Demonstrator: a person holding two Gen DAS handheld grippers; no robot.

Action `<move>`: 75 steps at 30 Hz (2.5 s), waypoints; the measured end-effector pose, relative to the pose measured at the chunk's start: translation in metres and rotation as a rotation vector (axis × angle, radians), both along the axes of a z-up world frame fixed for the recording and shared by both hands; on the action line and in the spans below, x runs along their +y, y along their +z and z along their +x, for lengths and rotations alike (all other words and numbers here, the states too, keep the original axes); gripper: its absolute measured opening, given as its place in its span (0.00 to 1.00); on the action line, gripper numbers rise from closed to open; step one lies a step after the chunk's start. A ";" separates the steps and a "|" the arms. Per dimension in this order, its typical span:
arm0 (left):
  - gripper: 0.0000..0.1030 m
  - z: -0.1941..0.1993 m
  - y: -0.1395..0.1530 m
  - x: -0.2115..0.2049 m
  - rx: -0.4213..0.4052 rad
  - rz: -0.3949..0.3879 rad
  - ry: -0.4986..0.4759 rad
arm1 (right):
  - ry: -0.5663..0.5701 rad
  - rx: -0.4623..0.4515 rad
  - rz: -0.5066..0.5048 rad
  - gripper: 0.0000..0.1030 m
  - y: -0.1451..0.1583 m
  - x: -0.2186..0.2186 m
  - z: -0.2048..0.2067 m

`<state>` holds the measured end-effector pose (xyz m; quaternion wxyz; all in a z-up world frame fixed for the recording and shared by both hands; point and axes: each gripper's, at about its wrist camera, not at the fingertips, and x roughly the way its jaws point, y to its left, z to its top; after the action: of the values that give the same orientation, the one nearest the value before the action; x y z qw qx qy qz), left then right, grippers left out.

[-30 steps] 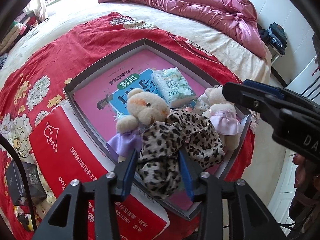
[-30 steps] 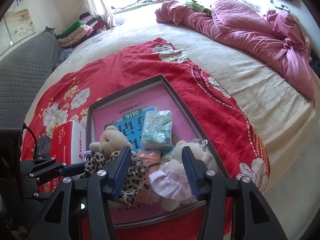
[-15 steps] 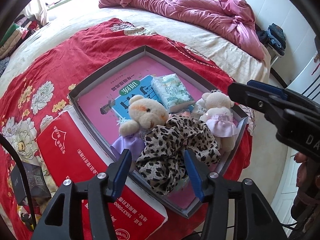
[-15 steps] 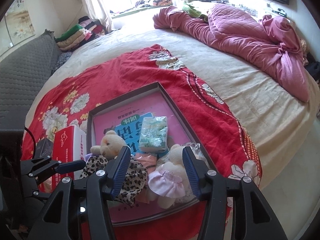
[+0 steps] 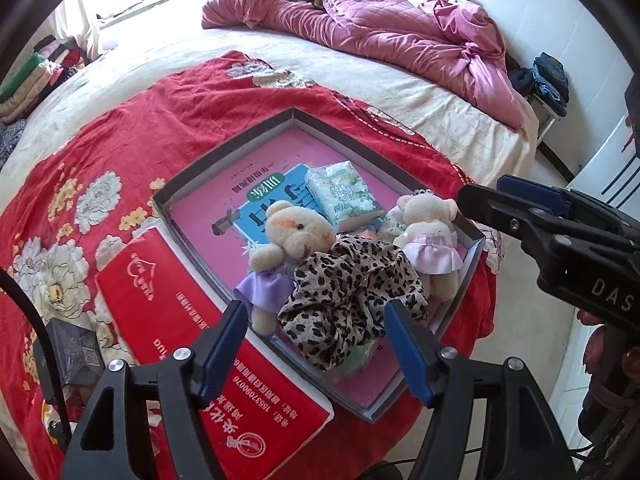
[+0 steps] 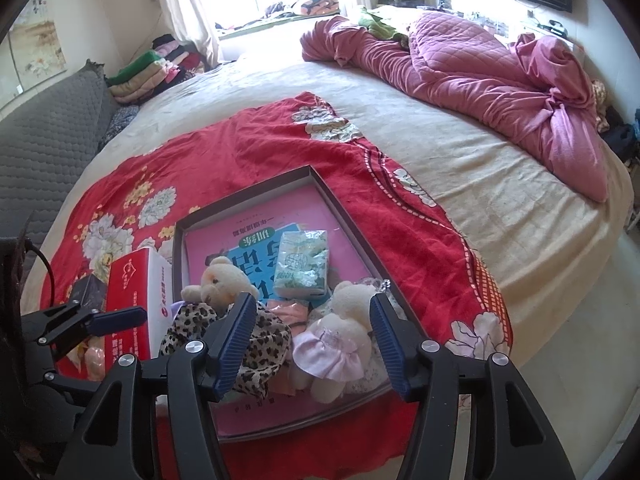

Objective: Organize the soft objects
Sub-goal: 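Withdraw both open tools toward the yellow snack bag and bagged bread, then grasp yellow snack bag with left tool while right tool grasps bagged bread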

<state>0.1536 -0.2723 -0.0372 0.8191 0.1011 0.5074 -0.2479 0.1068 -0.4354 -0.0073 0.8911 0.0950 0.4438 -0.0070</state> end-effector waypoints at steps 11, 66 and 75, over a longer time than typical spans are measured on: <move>0.83 -0.018 0.027 0.020 -0.060 -0.014 0.031 | -0.020 -0.048 -0.034 0.71 0.024 0.006 -0.025; 0.88 0.011 -0.105 0.379 0.318 -0.172 0.863 | 0.697 0.178 -0.211 0.72 -0.105 0.349 0.022; 0.86 0.013 -0.114 0.372 0.278 -0.132 0.862 | 0.737 0.222 -0.173 0.63 -0.129 0.361 0.030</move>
<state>0.1662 0.1002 -0.1507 0.7763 -0.2060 0.5913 0.0727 0.1363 -0.0748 -0.1360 0.7852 -0.1474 0.5395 0.2658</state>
